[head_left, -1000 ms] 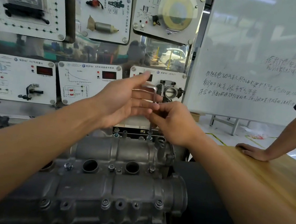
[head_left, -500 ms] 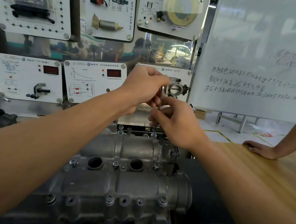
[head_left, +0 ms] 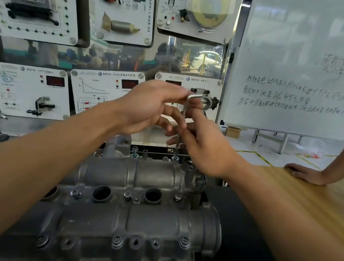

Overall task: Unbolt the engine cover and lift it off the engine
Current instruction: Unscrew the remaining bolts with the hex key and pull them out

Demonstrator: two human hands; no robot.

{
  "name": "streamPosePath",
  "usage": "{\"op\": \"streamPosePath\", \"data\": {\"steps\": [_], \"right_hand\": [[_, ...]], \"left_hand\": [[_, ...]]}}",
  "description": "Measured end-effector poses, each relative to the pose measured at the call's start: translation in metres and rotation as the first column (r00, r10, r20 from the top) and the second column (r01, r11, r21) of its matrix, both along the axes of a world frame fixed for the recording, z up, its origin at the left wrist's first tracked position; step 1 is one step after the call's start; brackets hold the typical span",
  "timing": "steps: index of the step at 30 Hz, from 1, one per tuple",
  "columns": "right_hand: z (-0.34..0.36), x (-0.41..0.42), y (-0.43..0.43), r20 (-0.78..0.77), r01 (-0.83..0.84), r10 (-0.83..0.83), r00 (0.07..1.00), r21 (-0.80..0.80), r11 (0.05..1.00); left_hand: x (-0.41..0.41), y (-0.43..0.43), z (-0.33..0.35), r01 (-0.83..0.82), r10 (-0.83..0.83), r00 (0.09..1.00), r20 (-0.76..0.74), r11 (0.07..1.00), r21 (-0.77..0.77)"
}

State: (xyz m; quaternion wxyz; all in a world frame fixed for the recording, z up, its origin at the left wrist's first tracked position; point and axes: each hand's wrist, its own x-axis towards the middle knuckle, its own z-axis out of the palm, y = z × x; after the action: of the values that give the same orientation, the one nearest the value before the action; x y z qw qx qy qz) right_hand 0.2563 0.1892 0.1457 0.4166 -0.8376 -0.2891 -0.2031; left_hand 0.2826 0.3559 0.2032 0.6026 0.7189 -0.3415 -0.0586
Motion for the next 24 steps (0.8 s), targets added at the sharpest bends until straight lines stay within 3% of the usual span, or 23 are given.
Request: {"op": "streamPosePath", "data": {"steps": [4,8,12,16,21,24], "right_hand": [[-0.007,-0.001,-0.003,-0.015,-0.062,0.064,0.998,0.104,0.993],[-0.011,0.002,-0.003,-0.078,0.003,0.017,0.997,0.249,0.969],[-0.014,0.001,-0.003,-0.056,0.089,-0.074,0.996,0.355,0.930],[-0.018,0.002,0.000,-0.039,0.104,-0.097,0.995,0.415,0.904],[-0.019,0.006,-0.001,-0.048,0.027,-0.012,0.999,0.337,0.941],[-0.018,0.008,-0.002,-0.040,0.002,0.008,0.999,0.242,0.970]], "left_hand": [[-0.001,0.003,-0.002,-0.037,-0.024,0.951,0.308,0.981,0.188],[0.001,-0.008,-0.007,-0.231,0.147,0.886,0.440,0.962,0.145],[0.003,-0.016,-0.017,-0.345,0.320,0.828,0.459,0.938,-0.032],[0.001,-0.020,-0.036,-0.317,0.377,0.853,0.361,0.923,-0.216],[0.006,-0.004,-0.041,-0.123,0.160,0.947,0.279,0.982,-0.144],[0.007,-0.002,-0.041,-0.150,0.187,0.929,0.319,0.979,-0.138]]}}
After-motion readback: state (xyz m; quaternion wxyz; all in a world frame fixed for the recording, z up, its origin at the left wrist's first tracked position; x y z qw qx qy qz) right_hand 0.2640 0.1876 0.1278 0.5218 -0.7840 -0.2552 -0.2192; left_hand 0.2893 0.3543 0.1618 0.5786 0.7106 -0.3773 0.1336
